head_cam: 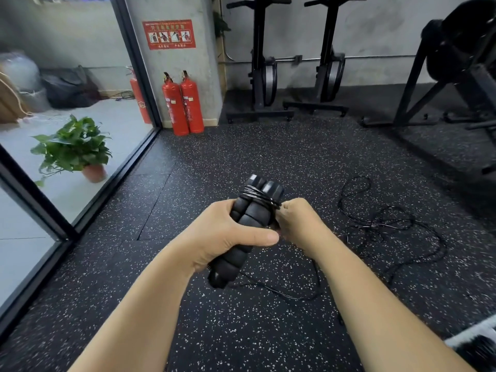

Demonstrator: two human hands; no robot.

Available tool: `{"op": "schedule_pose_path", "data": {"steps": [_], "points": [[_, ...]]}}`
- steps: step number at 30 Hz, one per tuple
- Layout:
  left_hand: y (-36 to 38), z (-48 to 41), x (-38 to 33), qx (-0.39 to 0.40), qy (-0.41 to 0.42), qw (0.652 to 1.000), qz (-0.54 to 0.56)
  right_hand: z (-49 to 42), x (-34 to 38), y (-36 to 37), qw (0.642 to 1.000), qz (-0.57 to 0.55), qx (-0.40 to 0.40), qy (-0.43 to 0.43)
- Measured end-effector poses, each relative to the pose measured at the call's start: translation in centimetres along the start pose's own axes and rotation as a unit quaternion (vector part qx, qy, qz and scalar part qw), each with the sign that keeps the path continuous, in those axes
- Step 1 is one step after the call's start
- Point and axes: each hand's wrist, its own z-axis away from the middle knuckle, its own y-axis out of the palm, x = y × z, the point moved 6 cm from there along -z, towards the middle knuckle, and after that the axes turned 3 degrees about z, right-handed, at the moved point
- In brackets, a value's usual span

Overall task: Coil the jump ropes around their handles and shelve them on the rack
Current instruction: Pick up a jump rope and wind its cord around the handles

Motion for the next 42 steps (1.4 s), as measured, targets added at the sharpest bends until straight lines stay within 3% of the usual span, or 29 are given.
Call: {"op": "schedule_pose_path", "data": {"steps": [3, 8, 13, 18, 26, 33, 36, 42], "points": [[-1.4, -0.2, 0.9, -0.056, -0.028, 0.998, 0.012, 0.5, 0.5, -0.5, 1.0, 0.006, -0.017, -0.023], [-3.7, -0.1, 2.0, -0.16, -0.045, 0.986, -0.009, 1.8, 2.0, -0.5, 0.991, 0.114, -0.031, -0.065], [-5.1, -0.1, 2.9, -0.206, -0.072, 0.975, -0.043, 2.7, 3.1, -1.2, 0.977, 0.185, -0.062, -0.086], [-6.4, 0.1, 3.3, -0.242, -0.091, 0.956, -0.142, 3.6, 4.4, -2.0, 0.962, 0.228, -0.096, -0.113], [-5.5, -0.3, 2.8, -0.226, -0.109, 0.93, -0.27, 5.3, 7.6, -2.7, 0.932, 0.277, -0.106, -0.21], [-2.0, 0.1, 0.1, -0.209, -0.068, 0.843, -0.49, 5.6, 8.4, -3.0, 0.917, 0.306, -0.086, -0.241], [-0.2, 0.1, -0.4, -0.158, -0.041, 0.816, -0.555, 5.5, 8.5, -2.7, 0.908, 0.324, -0.057, -0.258], [3.0, 0.6, -1.0, 0.002, 0.043, 0.777, -0.628, 4.2, 6.9, -3.0, 0.93, 0.26, -0.048, -0.257]]}}
